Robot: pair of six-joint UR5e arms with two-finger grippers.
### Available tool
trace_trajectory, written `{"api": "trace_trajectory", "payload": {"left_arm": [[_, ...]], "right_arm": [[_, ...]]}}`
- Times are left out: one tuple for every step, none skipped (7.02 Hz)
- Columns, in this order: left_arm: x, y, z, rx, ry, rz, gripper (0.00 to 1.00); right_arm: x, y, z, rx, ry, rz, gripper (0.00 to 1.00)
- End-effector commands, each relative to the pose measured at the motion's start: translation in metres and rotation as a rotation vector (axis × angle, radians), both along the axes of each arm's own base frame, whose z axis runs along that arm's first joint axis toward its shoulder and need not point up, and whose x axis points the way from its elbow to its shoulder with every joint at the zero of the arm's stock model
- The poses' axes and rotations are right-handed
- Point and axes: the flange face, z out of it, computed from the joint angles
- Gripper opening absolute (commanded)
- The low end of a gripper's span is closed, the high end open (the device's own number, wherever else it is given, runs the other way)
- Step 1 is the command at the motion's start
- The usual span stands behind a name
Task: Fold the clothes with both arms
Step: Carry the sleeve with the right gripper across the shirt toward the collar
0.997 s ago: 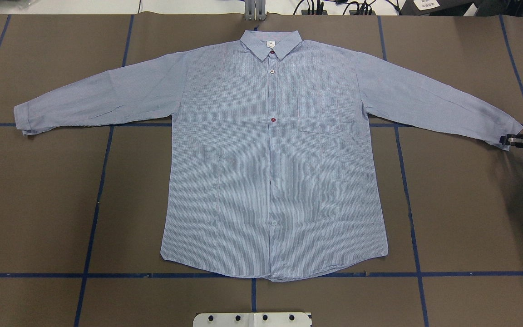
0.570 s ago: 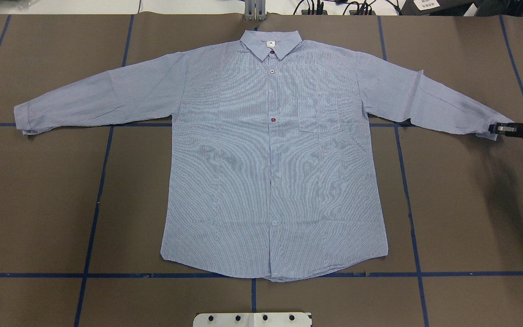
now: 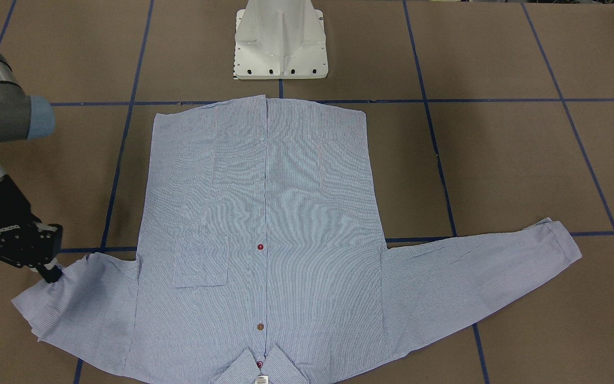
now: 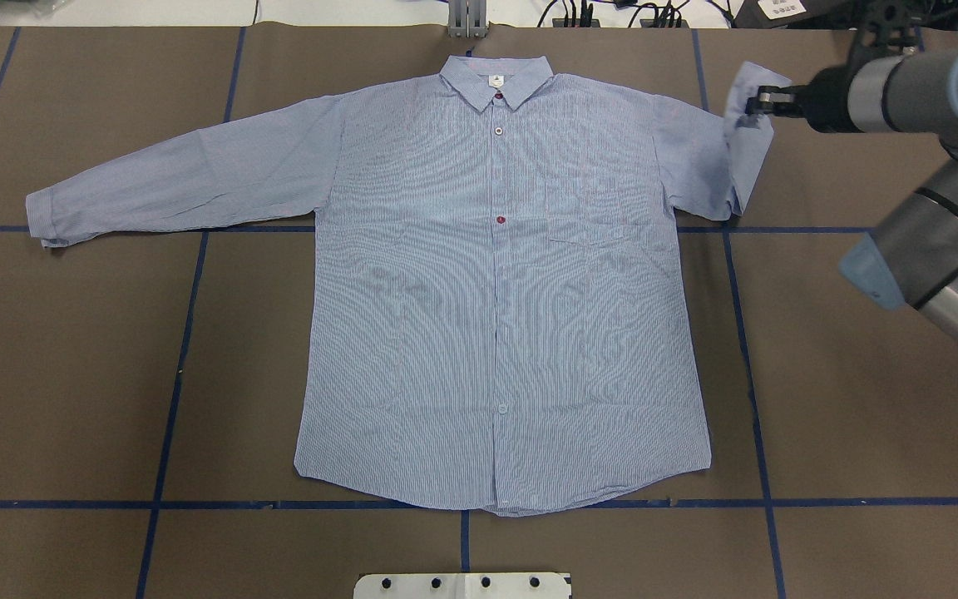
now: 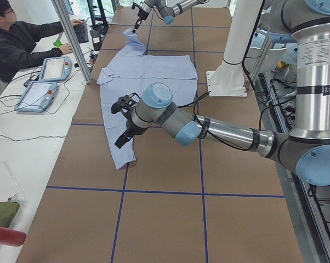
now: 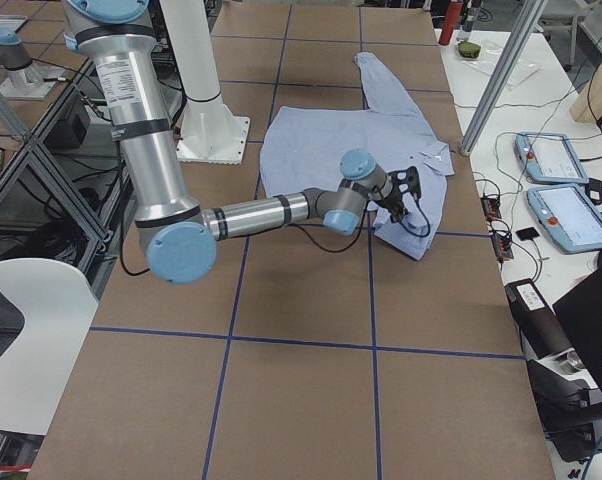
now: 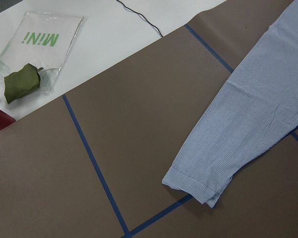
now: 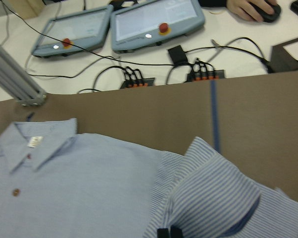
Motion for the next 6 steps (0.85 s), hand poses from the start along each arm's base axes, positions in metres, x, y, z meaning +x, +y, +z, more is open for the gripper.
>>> {"api": "trace_trajectory", "payload": {"left_arm": [[0.000, 0.000, -0.001, -0.001, 0.001, -0.001, 1.00], [0.000, 0.000, 0.001, -0.005, 0.002, -0.002, 1.00], [0.000, -0.001, 0.000, -0.003, 0.002, -0.002, 1.00], [0.000, 0.000, 0.002, -0.007, 0.003, -0.003, 1.00], [0.000, -0.001, 0.004, -0.012, 0.003, -0.003, 1.00], [0.000, -0.001, 0.004, -0.011, 0.002, -0.002, 1.00]], "right_arm": [[-0.091, -0.003, -0.142, 0.046, -0.150, 0.074, 0.00], [-0.146, 0.015, -0.191, 0.031, -0.194, 0.138, 0.00], [-0.211, 0.030, -0.225, 0.023, -0.145, 0.161, 0.00], [-0.263, 0.033, -0.245, 0.016, -0.099, 0.176, 0.00], [-0.294, 0.037, -0.254, 0.009, -0.076, 0.166, 0.00], [-0.314, 0.037, -0.275, 0.002, -0.048, 0.171, 0.00]]}}
